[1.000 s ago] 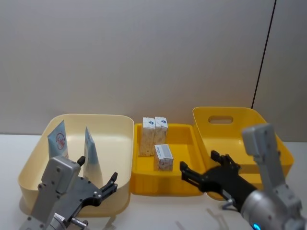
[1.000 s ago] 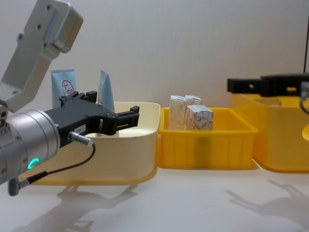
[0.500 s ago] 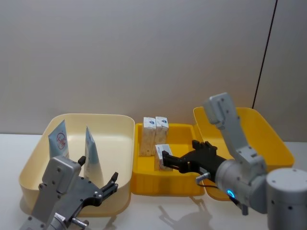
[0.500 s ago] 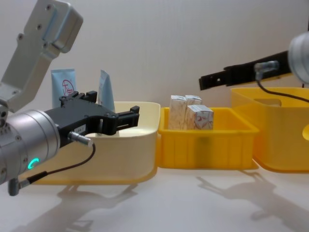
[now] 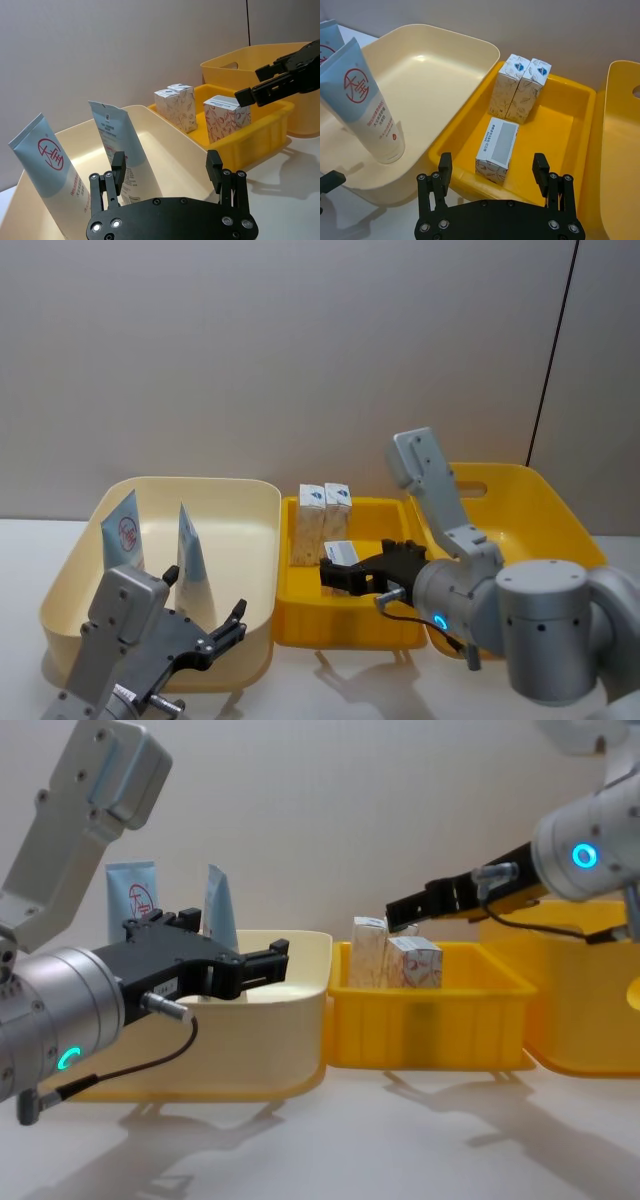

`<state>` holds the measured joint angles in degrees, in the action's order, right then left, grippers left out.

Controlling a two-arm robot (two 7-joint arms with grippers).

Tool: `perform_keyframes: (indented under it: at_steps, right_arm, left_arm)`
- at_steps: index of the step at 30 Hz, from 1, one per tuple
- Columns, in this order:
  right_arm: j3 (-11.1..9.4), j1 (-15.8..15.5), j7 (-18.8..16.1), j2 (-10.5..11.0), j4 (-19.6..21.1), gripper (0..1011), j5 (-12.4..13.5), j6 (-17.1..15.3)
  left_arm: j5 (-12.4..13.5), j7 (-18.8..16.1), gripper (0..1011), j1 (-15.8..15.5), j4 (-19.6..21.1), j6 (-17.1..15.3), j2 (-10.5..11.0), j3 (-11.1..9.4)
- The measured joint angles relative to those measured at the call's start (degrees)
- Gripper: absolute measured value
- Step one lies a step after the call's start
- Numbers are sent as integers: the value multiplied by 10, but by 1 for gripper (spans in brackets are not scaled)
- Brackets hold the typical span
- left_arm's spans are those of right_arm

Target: Bimanual collaborative sorting of washing and personal care products

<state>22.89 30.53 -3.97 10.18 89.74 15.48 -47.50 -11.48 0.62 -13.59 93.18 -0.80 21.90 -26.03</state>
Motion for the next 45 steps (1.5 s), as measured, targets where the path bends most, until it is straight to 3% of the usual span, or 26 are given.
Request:
perform_keyframes:
  at_steps: [14,28,39,45]
  right_arm:
    - [-5,26,28,-39,-72,1001,-12,-10]
    - [-8,46,35,-62,-126,1001,-21,7]
    - [-3,57,30,-68,-150,1001,-28,19]
    - [-1,61,28,-69,-156,880,-31,24]
  left_arm:
    - [0,0,1002,0,0,0,0,0]
    - [0,0,1002,0,0,0,0,0]
    - [0,0,1002,0,0,0,0,0]
    - [0,0,1002,0,0,0,0,0]
